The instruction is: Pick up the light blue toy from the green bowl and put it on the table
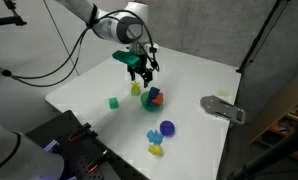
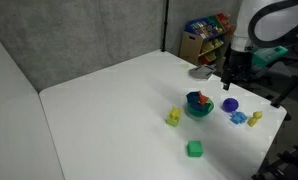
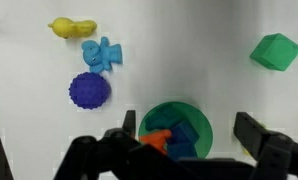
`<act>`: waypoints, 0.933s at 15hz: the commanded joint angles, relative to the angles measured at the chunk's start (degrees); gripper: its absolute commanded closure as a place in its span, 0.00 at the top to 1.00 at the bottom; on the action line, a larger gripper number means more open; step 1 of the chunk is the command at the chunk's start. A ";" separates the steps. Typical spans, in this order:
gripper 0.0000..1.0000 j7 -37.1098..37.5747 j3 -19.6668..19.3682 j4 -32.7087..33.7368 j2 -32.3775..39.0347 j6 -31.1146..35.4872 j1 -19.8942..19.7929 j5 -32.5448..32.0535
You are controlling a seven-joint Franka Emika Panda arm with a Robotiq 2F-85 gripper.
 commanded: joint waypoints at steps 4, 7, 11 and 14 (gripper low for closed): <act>1.00 0.16 1.92 -9.49 -15.35 2.65 -0.11 2.03; 1.00 1.11 3.16 -7.61 -19.49 -2.42 0.13 2.09; 1.00 2.22 4.53 -2.93 -23.94 -11.11 0.26 4.08; 1.00 1.96 4.80 0.71 -25.33 -16.50 0.20 5.72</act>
